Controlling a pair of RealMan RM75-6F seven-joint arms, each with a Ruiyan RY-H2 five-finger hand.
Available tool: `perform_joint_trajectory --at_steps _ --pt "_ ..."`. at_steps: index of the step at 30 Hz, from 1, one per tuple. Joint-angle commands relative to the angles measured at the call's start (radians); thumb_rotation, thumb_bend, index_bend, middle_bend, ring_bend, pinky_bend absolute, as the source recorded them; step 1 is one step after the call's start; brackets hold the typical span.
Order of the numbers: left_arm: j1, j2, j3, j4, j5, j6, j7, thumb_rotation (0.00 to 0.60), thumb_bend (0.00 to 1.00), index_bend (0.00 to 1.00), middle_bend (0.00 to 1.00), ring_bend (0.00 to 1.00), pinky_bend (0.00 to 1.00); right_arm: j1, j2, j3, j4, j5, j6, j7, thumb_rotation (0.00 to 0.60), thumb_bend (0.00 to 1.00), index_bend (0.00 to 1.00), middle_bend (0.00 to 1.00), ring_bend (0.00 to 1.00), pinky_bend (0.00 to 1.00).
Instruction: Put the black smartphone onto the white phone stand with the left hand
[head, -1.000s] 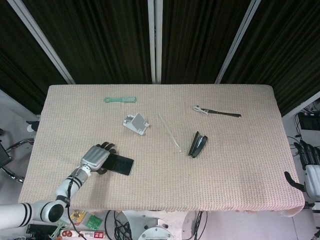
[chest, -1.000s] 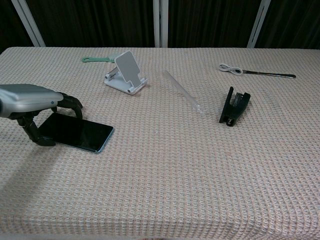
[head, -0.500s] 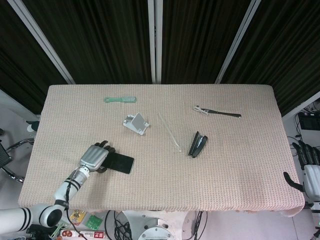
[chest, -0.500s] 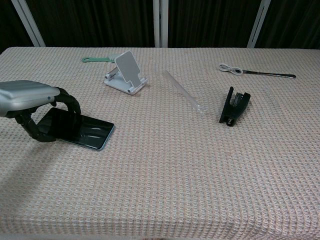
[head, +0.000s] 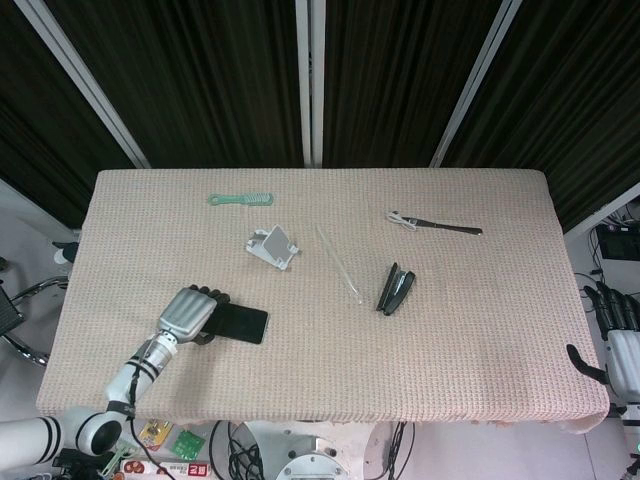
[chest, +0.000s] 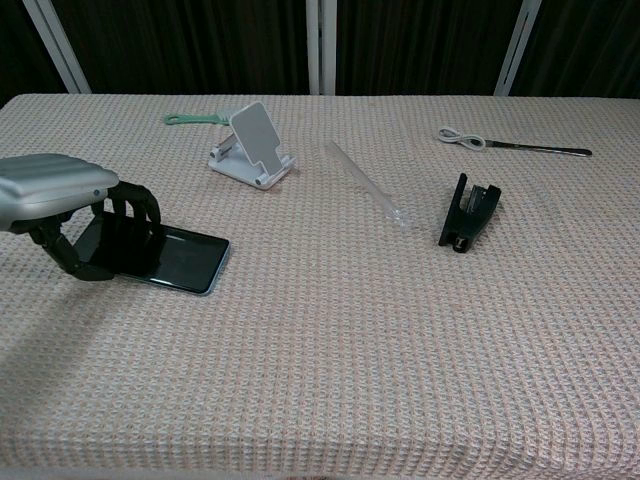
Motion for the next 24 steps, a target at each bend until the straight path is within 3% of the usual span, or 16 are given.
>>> perform_joint_trajectory --at_steps 1,11,15,19,24 --pt "0.004 -0.003 -0.001 0.012 0.029 0.003 -0.021 0.600 0.32 0.60 0.58 0.51 0.46 0.000 -0.001 0.000 0.001 0.001 -0.001 0.000 0.600 0.21 0.00 0.00 0.00 0.00" --pt "0.003 0.043 -0.021 0.013 0.154 0.008 -0.175 0.600 0.32 0.61 0.59 0.53 0.50 -0.001 0.001 0.001 0.003 0.002 0.002 0.004 0.600 0.21 0.00 0.00 0.00 0.00" --pt "0.002 0.100 -0.049 -0.019 0.164 0.035 -0.168 0.600 0.32 0.61 0.59 0.53 0.50 -0.005 0.004 0.003 0.001 0.003 0.009 0.008 0.600 0.21 0.00 0.00 0.00 0.00" --pt "-0.003 0.166 -0.100 -0.060 0.136 0.088 -0.067 0.600 0.32 0.63 0.61 0.54 0.50 -0.008 0.005 0.006 0.000 0.003 0.017 0.014 0.600 0.21 0.00 0.00 0.00 0.00" --pt "-0.052 0.264 -0.159 -0.157 0.082 0.094 0.167 0.600 0.32 0.63 0.62 0.54 0.50 -0.011 0.003 0.008 0.002 -0.001 0.027 0.023 0.600 0.21 0.00 0.00 0.00 0.00"
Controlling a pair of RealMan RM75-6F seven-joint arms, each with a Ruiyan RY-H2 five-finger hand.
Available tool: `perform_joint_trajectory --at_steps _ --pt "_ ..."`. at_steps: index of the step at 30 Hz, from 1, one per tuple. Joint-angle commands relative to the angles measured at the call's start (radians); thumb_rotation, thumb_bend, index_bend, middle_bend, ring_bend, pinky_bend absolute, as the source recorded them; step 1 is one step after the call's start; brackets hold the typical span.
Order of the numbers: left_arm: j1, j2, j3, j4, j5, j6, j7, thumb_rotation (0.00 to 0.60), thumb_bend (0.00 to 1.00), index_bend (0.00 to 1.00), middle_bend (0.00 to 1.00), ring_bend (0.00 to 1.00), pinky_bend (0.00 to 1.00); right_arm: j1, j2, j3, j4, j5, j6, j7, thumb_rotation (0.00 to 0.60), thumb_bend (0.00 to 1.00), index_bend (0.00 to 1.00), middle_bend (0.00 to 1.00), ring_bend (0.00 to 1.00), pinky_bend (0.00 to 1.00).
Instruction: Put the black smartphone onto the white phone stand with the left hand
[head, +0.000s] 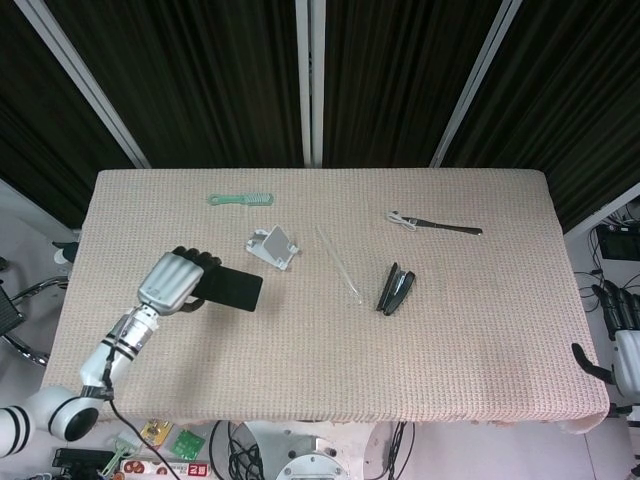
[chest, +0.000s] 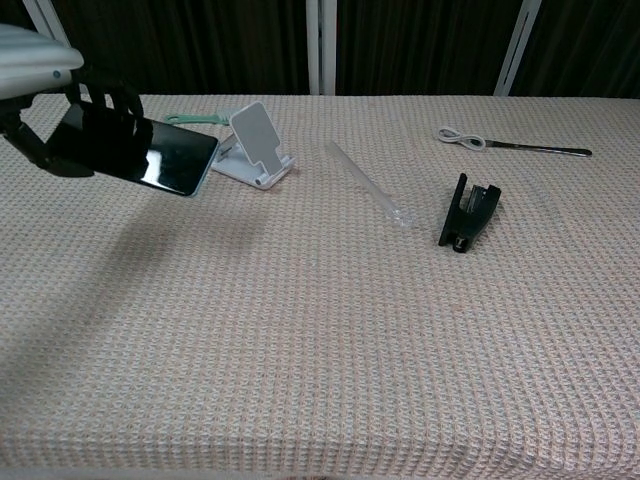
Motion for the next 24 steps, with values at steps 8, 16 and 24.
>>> perform_joint_trajectory --at_steps 8,16,24 --pt "-0.237 0.196 -0.136 -0.194 -0.240 -0.127 0.546 0.600 0.32 0.63 0.61 0.54 0.50 -0.012 0.000 0.006 0.009 0.001 0.023 0.030 0.600 0.21 0.00 0.00 0.00 0.00" --pt "-0.442 0.118 -0.100 -0.188 -0.529 -0.168 0.866 0.600 0.33 0.62 0.61 0.54 0.50 -0.016 -0.003 0.007 0.033 0.001 0.024 0.064 0.600 0.21 0.00 0.00 0.00 0.00" --pt "-0.662 -0.036 -0.020 -0.095 -0.931 -0.097 1.135 0.600 0.33 0.62 0.61 0.54 0.50 -0.018 -0.014 0.006 0.058 0.004 0.019 0.090 0.600 0.21 0.00 0.00 0.00 0.00"
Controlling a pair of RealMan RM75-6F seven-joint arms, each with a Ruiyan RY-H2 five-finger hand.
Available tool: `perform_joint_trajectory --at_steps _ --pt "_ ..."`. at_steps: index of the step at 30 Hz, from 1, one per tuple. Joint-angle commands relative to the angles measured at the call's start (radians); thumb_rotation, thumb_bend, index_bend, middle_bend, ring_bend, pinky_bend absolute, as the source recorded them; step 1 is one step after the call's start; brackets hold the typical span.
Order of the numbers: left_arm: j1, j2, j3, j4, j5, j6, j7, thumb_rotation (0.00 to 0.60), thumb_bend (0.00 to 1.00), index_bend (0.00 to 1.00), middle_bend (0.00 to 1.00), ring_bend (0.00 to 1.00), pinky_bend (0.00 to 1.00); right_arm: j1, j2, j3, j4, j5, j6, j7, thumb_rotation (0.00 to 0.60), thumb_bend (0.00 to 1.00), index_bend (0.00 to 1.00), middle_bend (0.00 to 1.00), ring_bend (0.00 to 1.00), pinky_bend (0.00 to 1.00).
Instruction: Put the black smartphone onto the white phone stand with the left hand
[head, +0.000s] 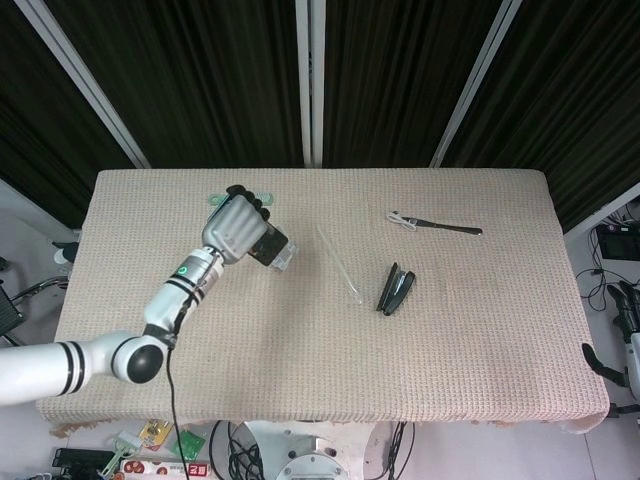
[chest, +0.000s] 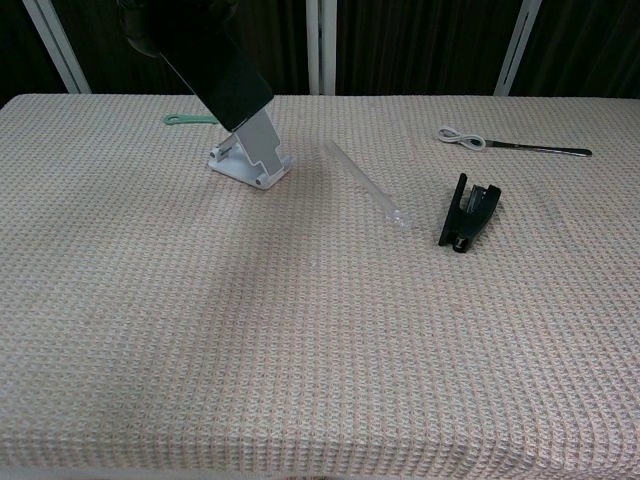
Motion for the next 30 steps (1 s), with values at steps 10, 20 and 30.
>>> perform_joint_trajectory --at_steps 10,20,30 --pt "-0.264 -0.187 0.043 0.149 -0.529 0.114 0.187 0.600 0.33 0.62 0.60 0.54 0.50 -0.002 -0.011 0.003 0.044 0.014 -0.015 0.041 0.600 0.21 0.00 0.00 0.00 0.00" --pt "-0.315 -0.244 0.082 0.208 -0.606 0.110 0.219 0.600 0.37 0.61 0.59 0.53 0.50 0.003 -0.016 0.005 0.053 0.014 -0.025 0.049 0.600 0.21 0.00 0.00 0.00 0.00" --pt "-0.345 -0.311 0.088 0.289 -0.692 0.107 0.224 0.600 0.37 0.60 0.58 0.52 0.49 0.002 -0.016 0.010 0.075 0.028 -0.037 0.077 0.600 0.22 0.00 0.00 0.00 0.00"
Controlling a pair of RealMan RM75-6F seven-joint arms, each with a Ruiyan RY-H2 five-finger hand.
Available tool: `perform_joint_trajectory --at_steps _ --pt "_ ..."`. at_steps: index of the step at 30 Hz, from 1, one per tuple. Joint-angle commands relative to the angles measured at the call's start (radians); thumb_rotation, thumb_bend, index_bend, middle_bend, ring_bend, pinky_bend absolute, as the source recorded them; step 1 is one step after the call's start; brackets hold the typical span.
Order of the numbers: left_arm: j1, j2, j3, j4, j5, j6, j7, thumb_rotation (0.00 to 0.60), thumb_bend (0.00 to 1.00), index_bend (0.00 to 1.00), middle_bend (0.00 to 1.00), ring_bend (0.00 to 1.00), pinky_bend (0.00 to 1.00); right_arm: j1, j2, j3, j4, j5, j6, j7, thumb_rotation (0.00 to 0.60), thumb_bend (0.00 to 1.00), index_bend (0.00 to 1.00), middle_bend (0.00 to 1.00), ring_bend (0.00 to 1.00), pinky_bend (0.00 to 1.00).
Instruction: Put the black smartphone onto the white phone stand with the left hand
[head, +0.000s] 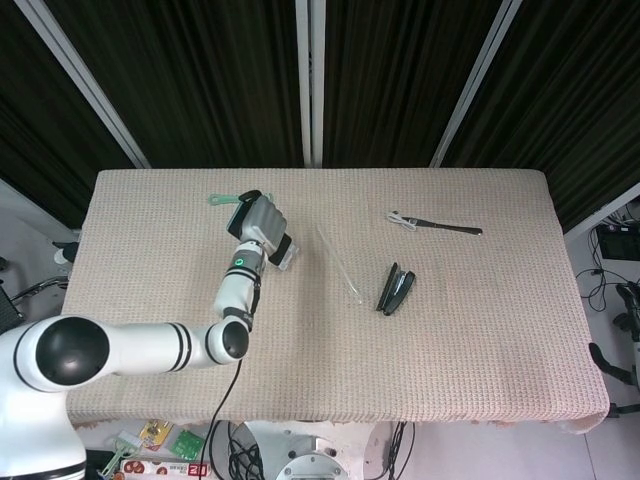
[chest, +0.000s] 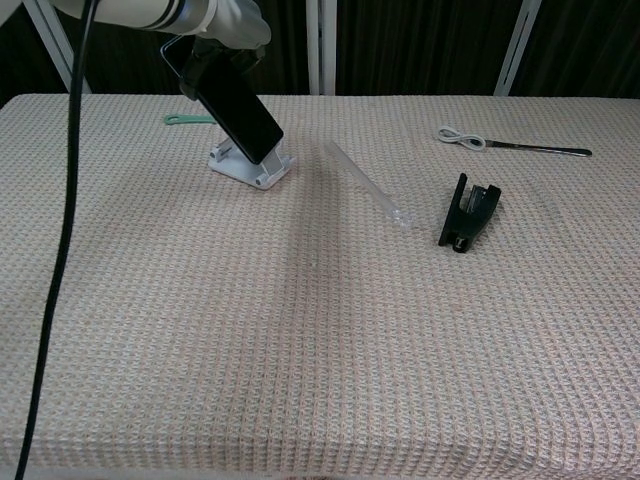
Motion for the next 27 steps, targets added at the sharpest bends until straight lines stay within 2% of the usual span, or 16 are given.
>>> perform_joint_trajectory --at_steps 1,14,22,27 --pt "-0.011 -0.026 0.007 0.025 -0.028 0.014 0.014 0.600 0.37 0.60 0.58 0.51 0.49 0.000 -0.002 0.000 0.009 0.005 -0.007 0.008 0.600 0.22 0.00 0.00 0.00 0.00" --pt "-0.032 -0.119 0.005 0.127 -0.050 0.004 0.059 0.600 0.38 0.59 0.57 0.51 0.49 0.000 -0.014 0.003 0.053 0.017 -0.026 0.053 0.600 0.22 0.00 0.00 0.00 0.00" --pt "-0.043 -0.144 0.015 0.170 -0.051 0.015 0.111 0.600 0.38 0.59 0.57 0.51 0.49 0.002 -0.016 0.004 0.071 0.019 -0.038 0.069 0.600 0.22 0.00 0.00 0.00 0.00" --pt "-0.047 -0.140 0.001 0.175 -0.069 0.019 0.135 0.600 0.38 0.59 0.57 0.51 0.49 0.007 -0.018 0.006 0.076 0.019 -0.046 0.074 0.600 0.22 0.00 0.00 0.00 0.00"
